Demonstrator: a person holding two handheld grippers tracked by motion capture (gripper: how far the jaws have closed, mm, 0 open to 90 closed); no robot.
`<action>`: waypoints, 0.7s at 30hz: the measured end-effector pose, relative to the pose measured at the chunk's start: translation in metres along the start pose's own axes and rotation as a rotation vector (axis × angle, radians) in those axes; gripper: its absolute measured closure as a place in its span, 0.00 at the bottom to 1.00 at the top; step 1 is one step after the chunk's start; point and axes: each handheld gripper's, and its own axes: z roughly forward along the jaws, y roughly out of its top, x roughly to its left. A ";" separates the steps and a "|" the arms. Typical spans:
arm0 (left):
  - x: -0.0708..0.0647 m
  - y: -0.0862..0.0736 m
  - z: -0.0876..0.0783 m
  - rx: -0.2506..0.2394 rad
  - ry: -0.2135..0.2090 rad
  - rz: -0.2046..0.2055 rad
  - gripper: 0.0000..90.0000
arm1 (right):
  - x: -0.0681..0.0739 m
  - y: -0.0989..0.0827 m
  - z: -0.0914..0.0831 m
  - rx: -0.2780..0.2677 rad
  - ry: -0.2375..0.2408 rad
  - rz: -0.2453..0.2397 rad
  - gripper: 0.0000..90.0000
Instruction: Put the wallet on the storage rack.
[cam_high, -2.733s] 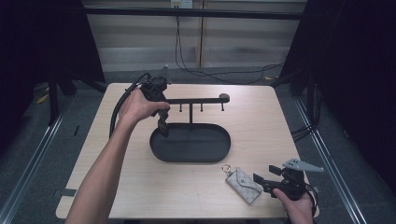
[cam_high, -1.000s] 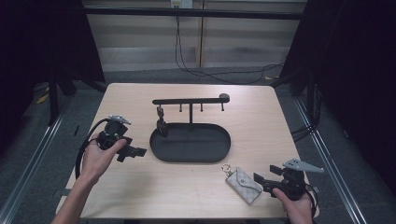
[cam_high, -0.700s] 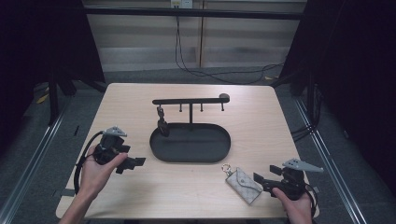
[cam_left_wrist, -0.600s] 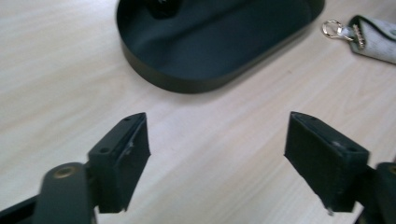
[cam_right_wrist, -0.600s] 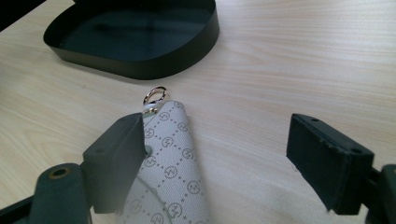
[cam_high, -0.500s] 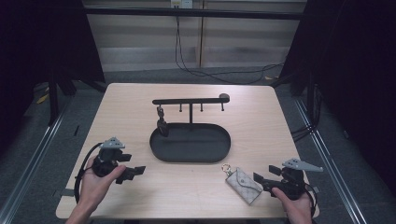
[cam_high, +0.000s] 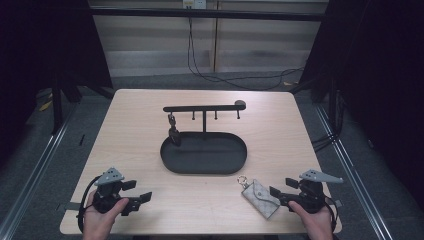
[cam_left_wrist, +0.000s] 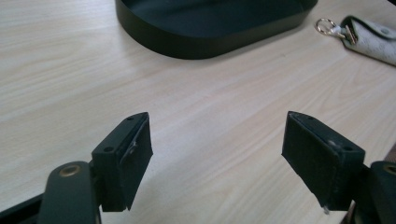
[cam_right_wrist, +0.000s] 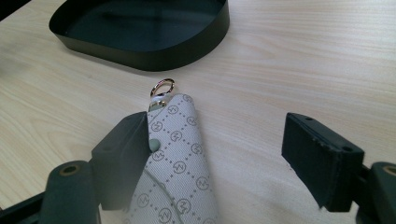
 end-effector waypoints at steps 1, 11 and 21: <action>0.000 -0.002 0.001 0.009 -0.013 -0.002 0.27 | 0.000 0.000 0.000 0.004 0.004 0.001 0.25; 0.005 -0.010 0.001 0.013 -0.093 -0.024 0.18 | 0.010 0.016 0.018 0.134 0.064 -0.042 0.21; -0.003 -0.015 -0.005 0.026 -0.067 0.011 0.19 | 0.018 0.045 0.016 0.184 0.040 -0.064 0.25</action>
